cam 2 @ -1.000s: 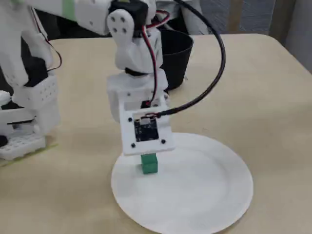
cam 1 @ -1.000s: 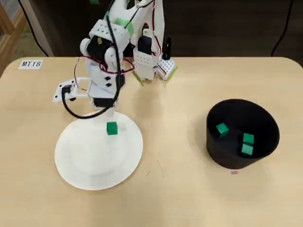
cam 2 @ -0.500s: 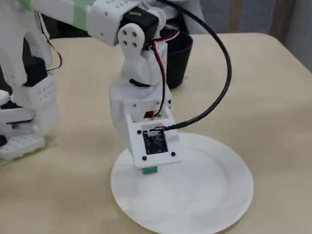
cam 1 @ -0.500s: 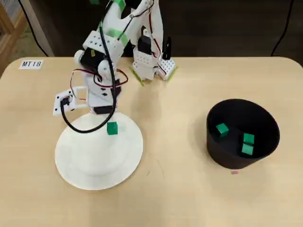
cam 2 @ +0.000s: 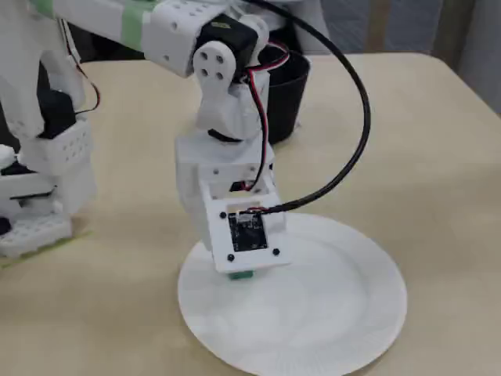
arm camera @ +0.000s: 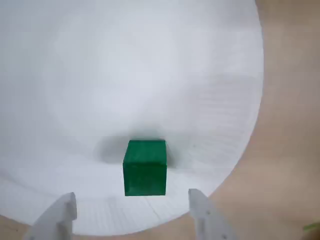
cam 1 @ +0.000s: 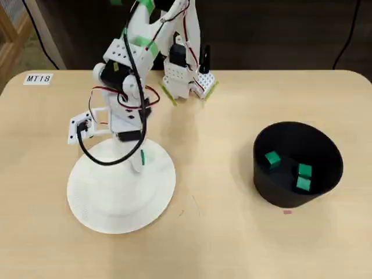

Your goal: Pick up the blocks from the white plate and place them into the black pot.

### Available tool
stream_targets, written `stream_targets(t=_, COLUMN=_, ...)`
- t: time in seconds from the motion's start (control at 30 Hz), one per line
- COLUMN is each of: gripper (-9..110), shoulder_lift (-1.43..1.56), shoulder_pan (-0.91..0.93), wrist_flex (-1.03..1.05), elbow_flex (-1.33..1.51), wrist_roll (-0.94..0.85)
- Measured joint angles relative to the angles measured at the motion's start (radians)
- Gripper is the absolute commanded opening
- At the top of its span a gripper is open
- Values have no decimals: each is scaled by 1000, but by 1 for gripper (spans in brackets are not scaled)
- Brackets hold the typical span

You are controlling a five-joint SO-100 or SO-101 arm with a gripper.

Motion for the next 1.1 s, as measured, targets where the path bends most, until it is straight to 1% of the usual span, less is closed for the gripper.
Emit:
stream_targets(t=0.17, gripper=30, shoulder_lift=-31, shoulder_pan=2, wrist_flex=0, elbow_flex=0, wrist_roll=11)
stream_targets(t=0.3, gripper=23, shoulder_lift=-46, shoulder_pan=2, wrist_flex=-25, elbow_flex=0, wrist_roll=20)
stream_targets(t=0.33, gripper=20, shoulder_lift=-54, shoulder_pan=2, wrist_flex=-32, elbow_flex=0, wrist_roll=26)
stream_targets(t=0.43, gripper=0, shoulder_lift=-75, shoulder_pan=2, wrist_flex=-58, elbow_flex=0, wrist_roll=48)
stream_targets(t=0.47, gripper=-2, shoulder_lift=-87, shoulder_pan=2, wrist_flex=-67, elbow_flex=0, wrist_roll=60)
stream_targets(t=0.8, gripper=-2, shoulder_lift=-94, shoulder_pan=-11, wrist_flex=-71, elbow_flex=-15, wrist_roll=89)
stream_targets(t=0.93, gripper=-2, shoulder_lift=15, shoulder_pan=-41, wrist_flex=-71, elbow_flex=-57, wrist_roll=146)
stream_targets(t=1.1, gripper=-2, shoulder_lift=183, shoulder_pan=-160, wrist_flex=-61, elbow_flex=-184, wrist_roll=229)
